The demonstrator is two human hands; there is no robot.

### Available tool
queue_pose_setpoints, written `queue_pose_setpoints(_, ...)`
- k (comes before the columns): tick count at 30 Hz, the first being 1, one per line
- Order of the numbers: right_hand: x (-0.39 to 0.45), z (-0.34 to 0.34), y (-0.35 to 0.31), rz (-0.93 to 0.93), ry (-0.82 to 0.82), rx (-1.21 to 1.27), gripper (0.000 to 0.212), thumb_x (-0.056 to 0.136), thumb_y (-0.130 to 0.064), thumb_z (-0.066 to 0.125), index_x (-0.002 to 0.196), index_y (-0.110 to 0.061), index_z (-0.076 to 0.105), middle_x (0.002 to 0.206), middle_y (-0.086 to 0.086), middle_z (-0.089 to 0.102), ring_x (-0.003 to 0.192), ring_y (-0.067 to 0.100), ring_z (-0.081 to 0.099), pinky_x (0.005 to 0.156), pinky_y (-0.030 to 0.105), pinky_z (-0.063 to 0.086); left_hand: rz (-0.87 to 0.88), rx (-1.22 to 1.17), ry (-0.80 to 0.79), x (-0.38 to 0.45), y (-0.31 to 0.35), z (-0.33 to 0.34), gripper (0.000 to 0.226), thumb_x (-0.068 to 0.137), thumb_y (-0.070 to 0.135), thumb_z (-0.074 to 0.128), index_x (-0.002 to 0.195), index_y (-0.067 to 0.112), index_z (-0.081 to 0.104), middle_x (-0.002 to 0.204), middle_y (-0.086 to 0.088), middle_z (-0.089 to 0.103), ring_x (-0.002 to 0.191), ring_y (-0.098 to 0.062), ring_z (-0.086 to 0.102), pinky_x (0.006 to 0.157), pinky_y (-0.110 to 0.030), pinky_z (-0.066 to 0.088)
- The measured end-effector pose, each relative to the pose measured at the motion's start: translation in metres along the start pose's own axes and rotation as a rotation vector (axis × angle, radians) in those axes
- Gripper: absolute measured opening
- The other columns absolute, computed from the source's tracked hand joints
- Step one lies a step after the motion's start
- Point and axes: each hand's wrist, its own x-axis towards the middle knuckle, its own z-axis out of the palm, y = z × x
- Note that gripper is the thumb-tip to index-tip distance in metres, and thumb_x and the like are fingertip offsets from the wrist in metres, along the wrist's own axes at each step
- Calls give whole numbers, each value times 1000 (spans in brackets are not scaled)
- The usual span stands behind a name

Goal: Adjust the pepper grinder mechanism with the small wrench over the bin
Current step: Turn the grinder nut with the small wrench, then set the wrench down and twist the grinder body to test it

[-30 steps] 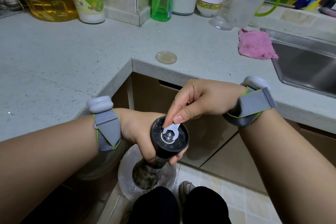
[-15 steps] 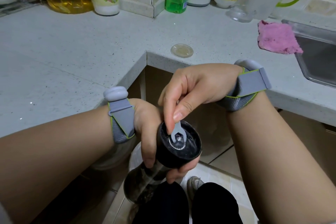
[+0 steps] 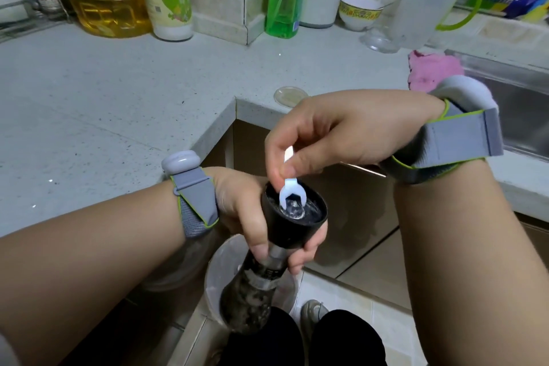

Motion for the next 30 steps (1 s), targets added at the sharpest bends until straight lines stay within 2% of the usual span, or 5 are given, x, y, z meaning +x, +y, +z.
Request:
queue_pose_setpoints(4, -12, -7, 47, 136, 926, 540, 16, 90, 3, 54, 85, -4, 67, 61, 6, 52, 54, 16, 38, 52, 26, 26, 275, -223, 320, 10, 1, 2, 41, 57, -14, 59, 95, 2, 56, 87, -7, 63, 92, -21, 61, 87, -41, 45)
queue_pose_setpoints(7, -11, -2, 95, 519, 1357, 400, 25, 91, 4, 46, 98, 1, 70, 66, 7, 56, 53, 14, 42, 53, 24, 32, 293, -272, 804, 17, -8, -3, 34, 55, -9, 61, 88, 0, 63, 84, -9, 65, 89, -23, 60, 79, -32, 50)
queue_pose_setpoints(12, -3, 7, 132, 786, 1476, 32, 27, 86, -5, 54, 106, -8, 73, 100, 15, 74, 101, 30, 66, 88, 34, 50, 278, -322, 1174, 19, -9, -12, 31, 48, -1, 65, 78, 2, 68, 78, -8, 68, 78, -18, 64, 69, -26, 52)
queue_pose_setpoints(24, 12, -7, 146, 1005, 1368, -239, 10, 83, -20, 63, 85, -14, 71, 108, 13, 57, 71, 22, 46, 65, 27, 33, 144, -349, 1414, 20, -19, -21, 50, 36, 14, 71, 85, 2, 68, 86, -18, 67, 82, -30, 63, 74, -39, 52)
queue_pose_setpoints(30, 44, -9, 118, 774, 1223, -344, 42, 78, -45, 68, 108, -16, 70, 107, 8, 68, 108, 31, 55, 85, 35, 45, 124, -346, 1449, 20, -22, -22, 55, 34, 18, 71, 87, 4, 68, 84, -13, 67, 82, -29, 63, 71, -38, 52)
